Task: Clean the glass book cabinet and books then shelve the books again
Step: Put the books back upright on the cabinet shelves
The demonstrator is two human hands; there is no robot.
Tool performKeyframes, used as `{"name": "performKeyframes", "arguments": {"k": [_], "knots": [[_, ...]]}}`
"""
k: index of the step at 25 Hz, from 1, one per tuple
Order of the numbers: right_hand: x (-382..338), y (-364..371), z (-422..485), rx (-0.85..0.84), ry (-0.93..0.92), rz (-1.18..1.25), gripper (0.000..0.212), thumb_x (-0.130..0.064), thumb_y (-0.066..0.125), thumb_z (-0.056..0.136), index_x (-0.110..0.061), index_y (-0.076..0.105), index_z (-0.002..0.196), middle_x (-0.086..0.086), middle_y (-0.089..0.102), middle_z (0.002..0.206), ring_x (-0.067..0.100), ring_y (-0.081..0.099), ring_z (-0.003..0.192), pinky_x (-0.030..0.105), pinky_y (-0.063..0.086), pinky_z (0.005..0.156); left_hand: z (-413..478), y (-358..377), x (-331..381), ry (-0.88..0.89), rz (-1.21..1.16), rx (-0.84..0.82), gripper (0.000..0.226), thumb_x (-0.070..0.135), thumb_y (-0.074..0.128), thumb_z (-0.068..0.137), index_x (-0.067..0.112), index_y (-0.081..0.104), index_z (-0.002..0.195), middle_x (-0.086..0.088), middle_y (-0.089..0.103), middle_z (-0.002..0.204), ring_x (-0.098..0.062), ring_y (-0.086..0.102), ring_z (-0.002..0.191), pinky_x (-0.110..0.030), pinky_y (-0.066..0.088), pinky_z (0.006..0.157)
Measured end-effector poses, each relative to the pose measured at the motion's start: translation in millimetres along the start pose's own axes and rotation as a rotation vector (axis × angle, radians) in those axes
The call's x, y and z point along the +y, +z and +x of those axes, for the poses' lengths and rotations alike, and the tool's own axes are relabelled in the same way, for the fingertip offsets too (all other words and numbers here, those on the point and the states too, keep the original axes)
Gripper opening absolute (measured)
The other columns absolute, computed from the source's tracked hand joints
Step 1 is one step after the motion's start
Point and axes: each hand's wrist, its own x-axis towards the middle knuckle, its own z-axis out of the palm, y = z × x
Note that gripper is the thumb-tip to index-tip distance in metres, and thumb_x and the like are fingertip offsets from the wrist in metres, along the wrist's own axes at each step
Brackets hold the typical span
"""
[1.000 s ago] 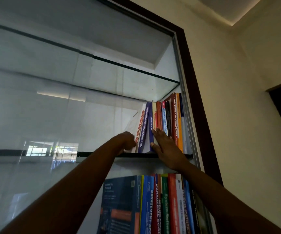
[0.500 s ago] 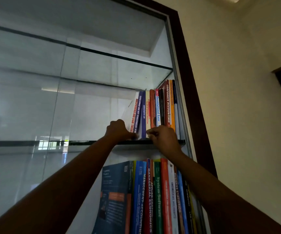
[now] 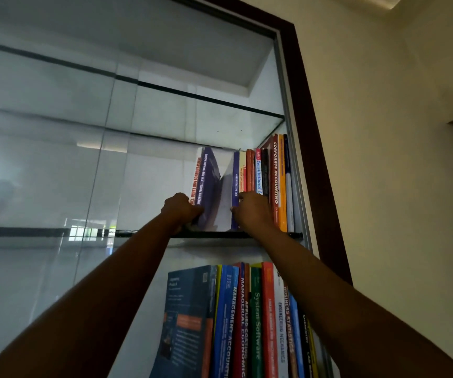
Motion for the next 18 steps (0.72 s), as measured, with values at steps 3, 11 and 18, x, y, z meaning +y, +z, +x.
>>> {"name": "performKeyframes", "arguments": {"k": [3, 11, 18], "knots": [[-13.4, 17.2, -5.4, 0.027, 0.008, -0.175, 0.049, -0.015, 0.06, 0.09, 0.0, 0.04, 0.132, 0.018, 0.041, 0.134, 0.03, 0.043, 0.124, 0.036, 0.039, 0.102, 3.2, -0.5, -4.3, -0.025, -0.057, 0.042, 0.052, 0.022, 0.064, 0.087, 0.0, 0.045, 0.131, -0.02, 0.055, 0.126, -0.032, 0.057, 0.111, -0.036, 0.05, 0.089], [-31.4, 3.1, 33.6, -0.095, 0.113, -0.062, 0.035, -0.018, 0.056, 0.092, 0.002, 0.051, 0.12, 0.015, 0.057, 0.119, 0.026, 0.057, 0.101, 0.021, 0.04, 0.063, 13.3, -0.3, -10.7, -0.025, -0.133, 0.017, 0.056, 0.02, 0.069, 0.084, 0.0, 0.045, 0.131, -0.021, 0.055, 0.127, -0.033, 0.056, 0.113, -0.043, 0.049, 0.096], [-24.3, 17.0, 10.0, 0.156, 0.078, -0.098, 0.043, -0.019, 0.057, 0.091, 0.002, 0.043, 0.126, 0.018, 0.051, 0.128, 0.03, 0.052, 0.115, 0.032, 0.045, 0.088, 8.4, 3.1, -6.2, 0.04, -0.103, 0.027, 0.06, 0.02, 0.068, 0.085, 0.0, 0.041, 0.135, -0.021, 0.051, 0.131, -0.034, 0.053, 0.118, -0.043, 0.047, 0.098]]}}
